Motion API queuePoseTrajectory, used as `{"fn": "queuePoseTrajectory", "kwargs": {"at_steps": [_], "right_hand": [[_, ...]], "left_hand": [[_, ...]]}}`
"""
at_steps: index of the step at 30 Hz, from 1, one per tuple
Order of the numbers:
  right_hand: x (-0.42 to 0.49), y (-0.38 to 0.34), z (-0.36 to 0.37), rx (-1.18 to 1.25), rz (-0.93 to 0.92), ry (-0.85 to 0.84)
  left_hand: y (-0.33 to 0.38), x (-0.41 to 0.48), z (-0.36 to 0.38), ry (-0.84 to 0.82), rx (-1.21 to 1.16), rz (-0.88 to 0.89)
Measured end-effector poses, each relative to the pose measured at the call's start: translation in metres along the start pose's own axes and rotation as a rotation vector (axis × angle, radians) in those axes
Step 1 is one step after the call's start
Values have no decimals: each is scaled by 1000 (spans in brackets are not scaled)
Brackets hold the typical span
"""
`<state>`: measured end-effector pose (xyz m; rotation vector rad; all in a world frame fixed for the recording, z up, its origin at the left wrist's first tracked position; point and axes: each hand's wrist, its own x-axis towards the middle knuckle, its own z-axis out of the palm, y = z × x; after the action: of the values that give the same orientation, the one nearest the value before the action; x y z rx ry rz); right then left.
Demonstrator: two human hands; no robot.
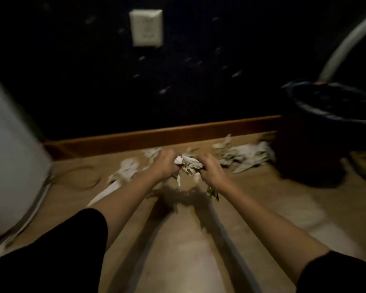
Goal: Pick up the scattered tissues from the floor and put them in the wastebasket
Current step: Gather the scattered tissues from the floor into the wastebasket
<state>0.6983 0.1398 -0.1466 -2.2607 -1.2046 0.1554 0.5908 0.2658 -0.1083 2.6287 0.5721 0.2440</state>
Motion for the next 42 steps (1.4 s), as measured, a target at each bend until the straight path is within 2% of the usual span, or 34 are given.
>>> {"fn": "queuePoseTrajectory", "kwargs": {"at_steps": [5, 10, 15, 18, 21, 23, 25, 27, 30, 34, 38, 42], "right_hand": [[0, 89, -162, -138, 138, 272], [19, 154, -292, -229, 227, 545], [47, 203, -349, -151, 381, 740], [62, 232, -353, -43, 493, 735], [65, 257, -339, 124, 605, 573], [60, 264, -326, 98, 691, 407], [54, 261, -317, -41, 733, 319], [55, 254, -312, -121, 709, 355], [58, 233, -304, -202, 577, 450], [68, 186, -277, -275, 234, 522], [78, 106, -230, -234, 39, 384], [86, -5, -168, -153, -72, 147]], "left_hand": [[172, 114, 4, 17, -16, 296], [312, 196, 1, 135, -13, 505], [380, 259, 20, 200, 3, 560], [397, 282, 34, 106, 92, 566], [393, 302, 57, -78, 206, 535], [386, 306, 71, -181, 212, 558], [378, 301, 76, -192, 220, 633], [368, 295, 76, -92, 237, 714], [344, 284, 66, 39, 179, 712], [290, 260, 20, 156, 174, 644], [204, 211, -36, 168, 226, 566], [106, 124, -95, -19, 329, 403]]}}
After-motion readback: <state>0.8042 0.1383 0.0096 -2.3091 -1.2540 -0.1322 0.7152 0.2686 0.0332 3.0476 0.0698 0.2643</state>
